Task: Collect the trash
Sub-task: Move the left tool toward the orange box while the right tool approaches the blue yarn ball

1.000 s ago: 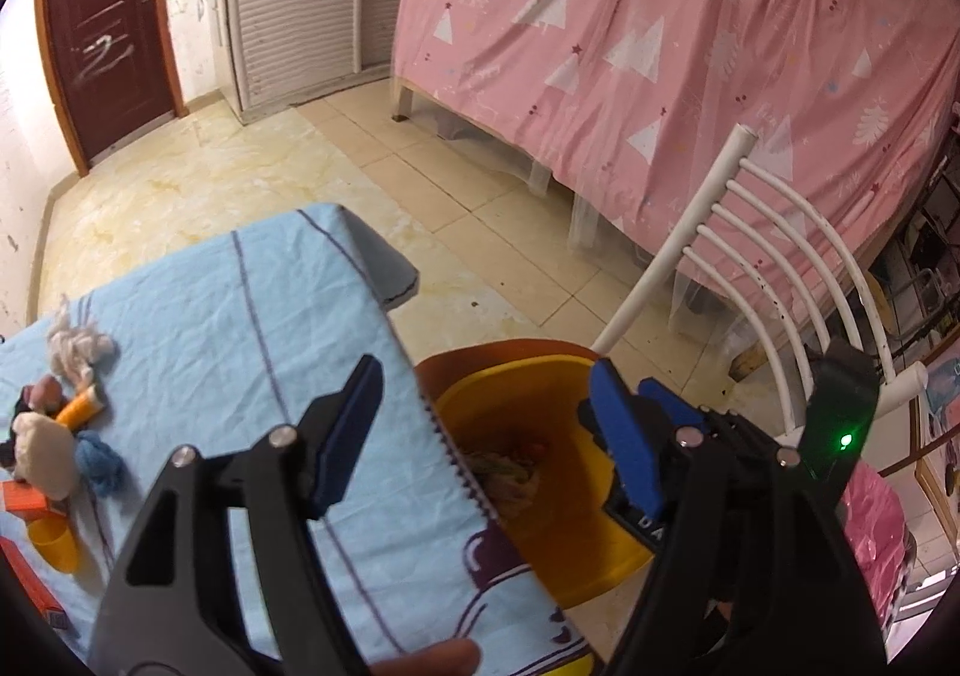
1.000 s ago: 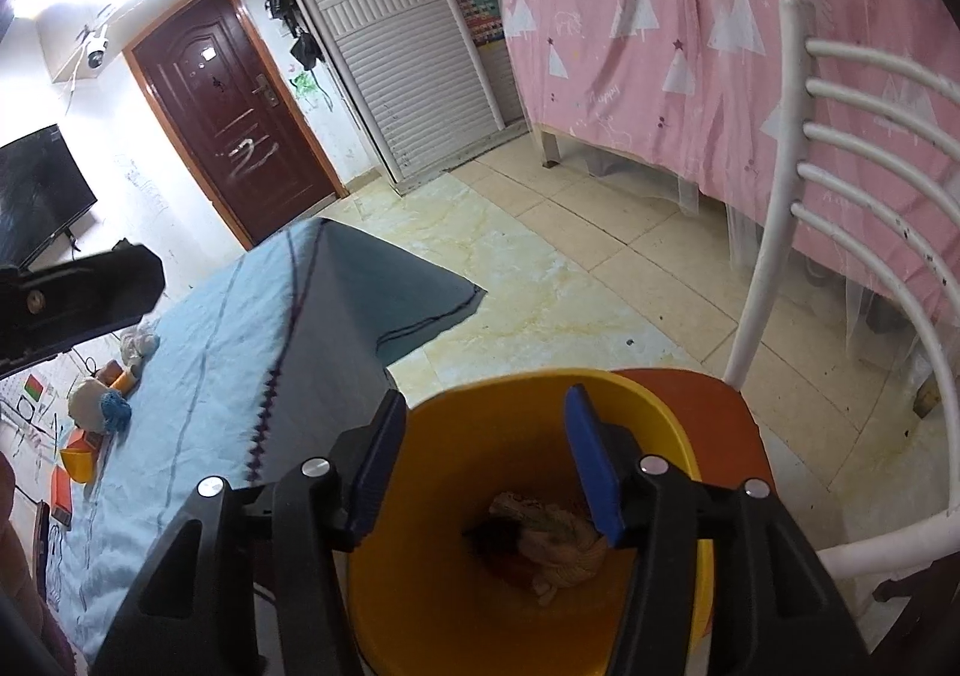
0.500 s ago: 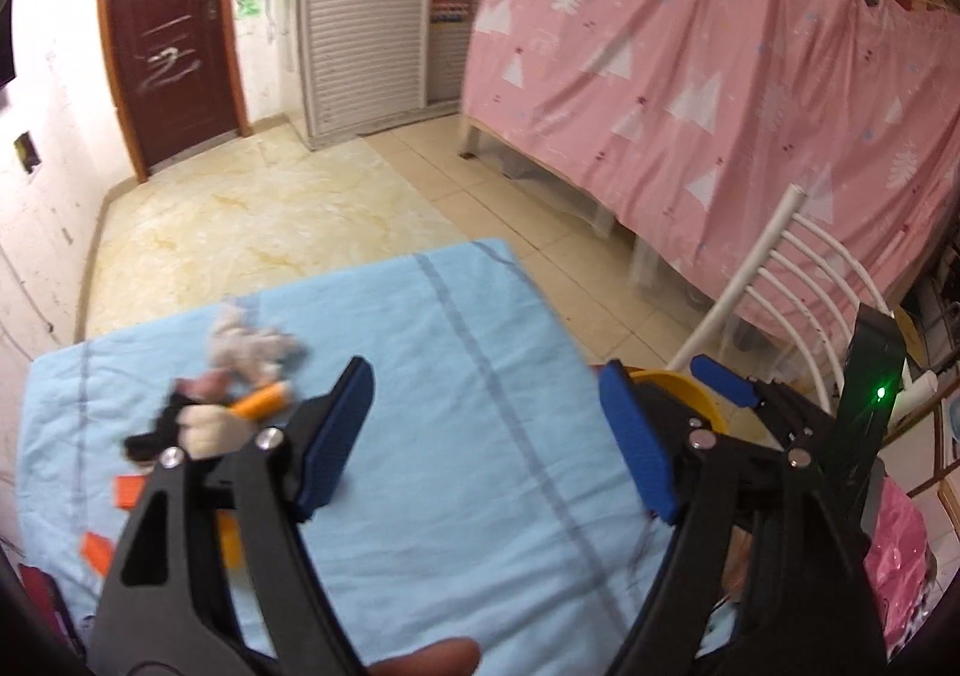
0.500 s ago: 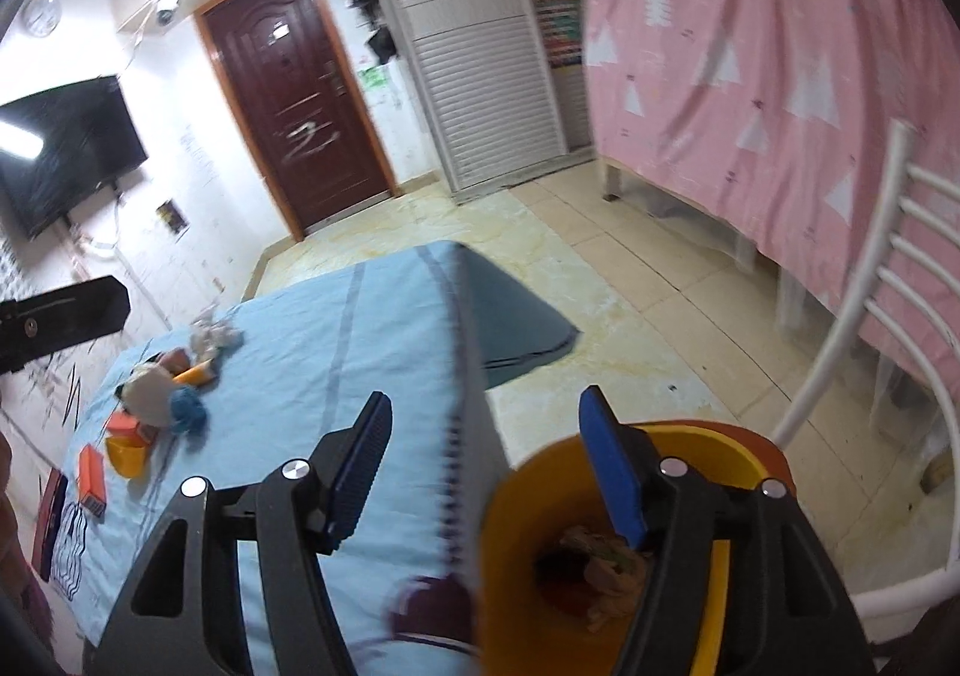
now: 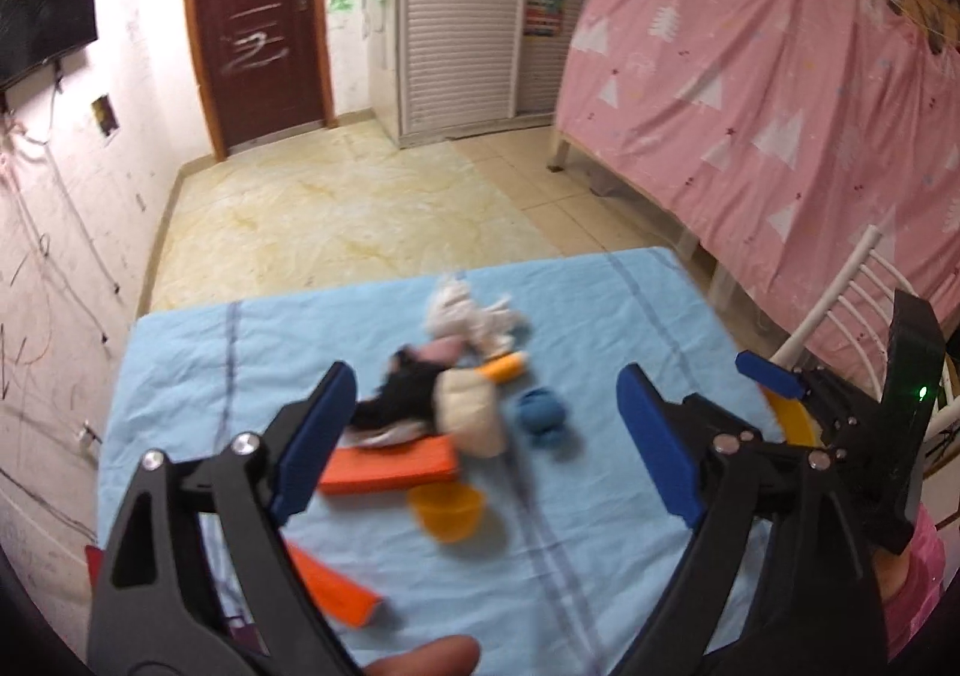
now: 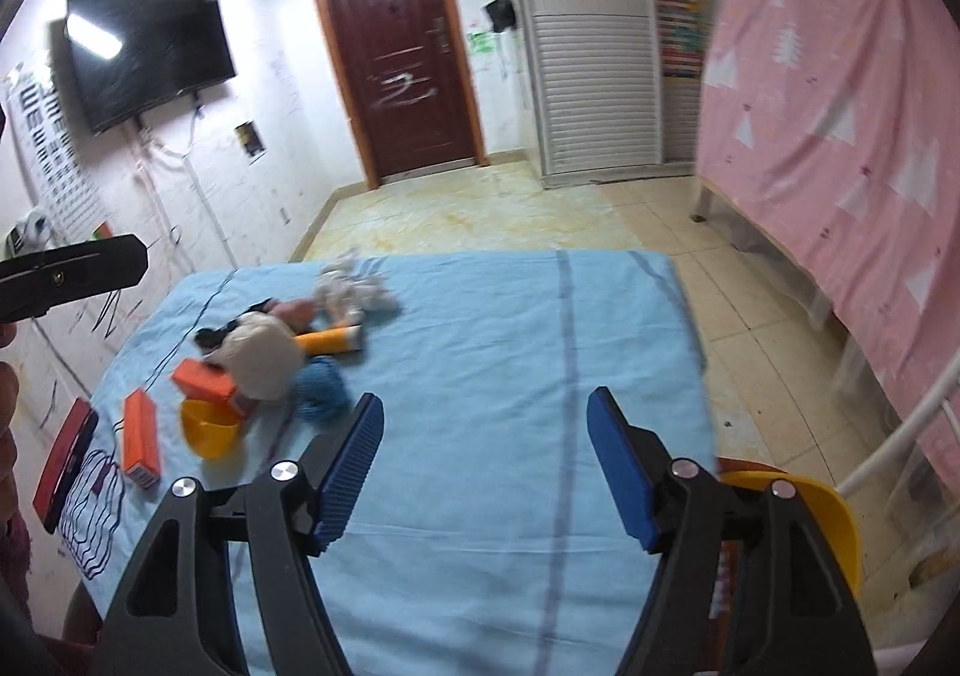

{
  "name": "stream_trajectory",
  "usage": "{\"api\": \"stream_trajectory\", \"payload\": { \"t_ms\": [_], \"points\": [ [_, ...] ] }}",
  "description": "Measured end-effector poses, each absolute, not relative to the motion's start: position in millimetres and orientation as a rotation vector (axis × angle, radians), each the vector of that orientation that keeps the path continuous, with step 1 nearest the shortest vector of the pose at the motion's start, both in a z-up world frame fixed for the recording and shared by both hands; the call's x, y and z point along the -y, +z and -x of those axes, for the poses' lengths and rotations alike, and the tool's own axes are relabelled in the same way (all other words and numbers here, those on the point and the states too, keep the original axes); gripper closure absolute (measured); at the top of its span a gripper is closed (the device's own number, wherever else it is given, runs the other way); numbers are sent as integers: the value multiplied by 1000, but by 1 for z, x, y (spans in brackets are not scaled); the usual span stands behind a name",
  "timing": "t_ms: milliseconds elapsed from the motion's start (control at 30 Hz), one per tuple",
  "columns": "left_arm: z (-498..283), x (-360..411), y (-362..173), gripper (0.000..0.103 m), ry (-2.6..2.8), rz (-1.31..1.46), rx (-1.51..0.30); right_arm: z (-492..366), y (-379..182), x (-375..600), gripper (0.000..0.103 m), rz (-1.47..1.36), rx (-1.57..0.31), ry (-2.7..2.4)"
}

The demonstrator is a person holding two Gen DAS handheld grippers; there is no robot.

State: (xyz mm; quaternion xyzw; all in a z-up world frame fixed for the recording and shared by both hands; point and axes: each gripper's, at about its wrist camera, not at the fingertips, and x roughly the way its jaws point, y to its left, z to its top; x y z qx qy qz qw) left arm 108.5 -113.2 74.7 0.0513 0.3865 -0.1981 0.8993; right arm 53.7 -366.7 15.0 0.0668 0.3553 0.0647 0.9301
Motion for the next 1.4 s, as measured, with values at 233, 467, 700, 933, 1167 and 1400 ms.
{"api": "stream_trajectory", "payload": {
  "t_ms": [233,467,700,933,1167,1400],
  "points": [
    [-110,55,56,13,-360,-94,-838,-73,10,324,38,-80,-765,185],
    [-106,14,26,11,-340,-54,-910,-90,5,306,37,-70,-802,195],
    [-106,-3,3,6,-382,-41,-969,-104,-3,297,36,-65,-840,180],
    [-104,-5,-10,6,-476,-102,-982,-114,-14,288,34,-64,-872,175],
    [-105,0,-25,6,-549,-176,-1004,-125,-22,275,34,-39,-897,156],
    [-106,13,-38,6,-558,-265,-1004,-134,-27,271,34,-16,-915,129]
  ]
}}
